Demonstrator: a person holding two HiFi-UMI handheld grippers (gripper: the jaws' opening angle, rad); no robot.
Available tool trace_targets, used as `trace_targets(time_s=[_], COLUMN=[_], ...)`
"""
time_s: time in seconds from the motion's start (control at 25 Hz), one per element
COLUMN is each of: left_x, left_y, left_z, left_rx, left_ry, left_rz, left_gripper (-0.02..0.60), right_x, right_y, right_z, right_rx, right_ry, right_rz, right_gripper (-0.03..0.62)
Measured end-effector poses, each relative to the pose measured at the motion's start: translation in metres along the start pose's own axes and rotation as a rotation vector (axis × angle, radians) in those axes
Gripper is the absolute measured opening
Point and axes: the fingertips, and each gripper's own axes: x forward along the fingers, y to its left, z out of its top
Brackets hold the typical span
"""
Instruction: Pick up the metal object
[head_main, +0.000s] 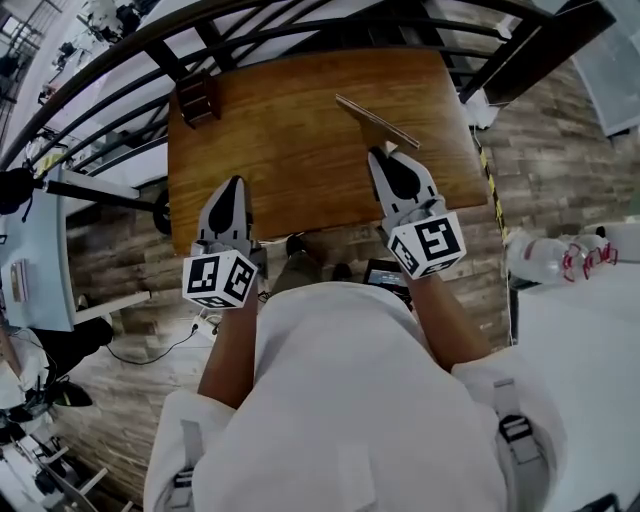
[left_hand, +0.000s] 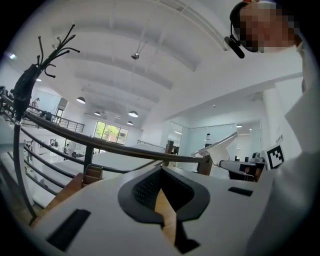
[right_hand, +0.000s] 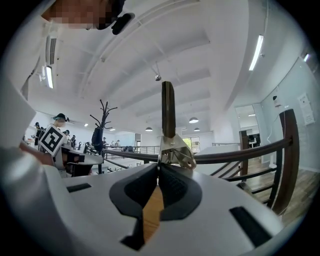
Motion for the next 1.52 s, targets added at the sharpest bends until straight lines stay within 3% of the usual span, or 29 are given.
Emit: trace_targets(time_s=[0.44,0.92,1.52], left_x=[-0.008,-0.022,-0.018], left_y=[-0.017,-0.019,-0.038], left_z=[-0.023,-0.033,-0.052], left_rx=[-0.055,-0.081,-0.100], left_ry=[0.026,0.047,0.084], left_rz=[-0.035,-0.057,-0.087], left_gripper=[0.012,0.009,0.009], right_x=[-0.024,-0.016,-0.019], right_y=[-0.005,0.014,0.005], right_z=[-0.032,-0.044,-0.056], right_rx=[0.076,0.109,0.142], right_ry=[0.042,0.053,0.061], right_rz=[0.012,0.079,0.099], right_gripper=[0.028,0.028,0.028])
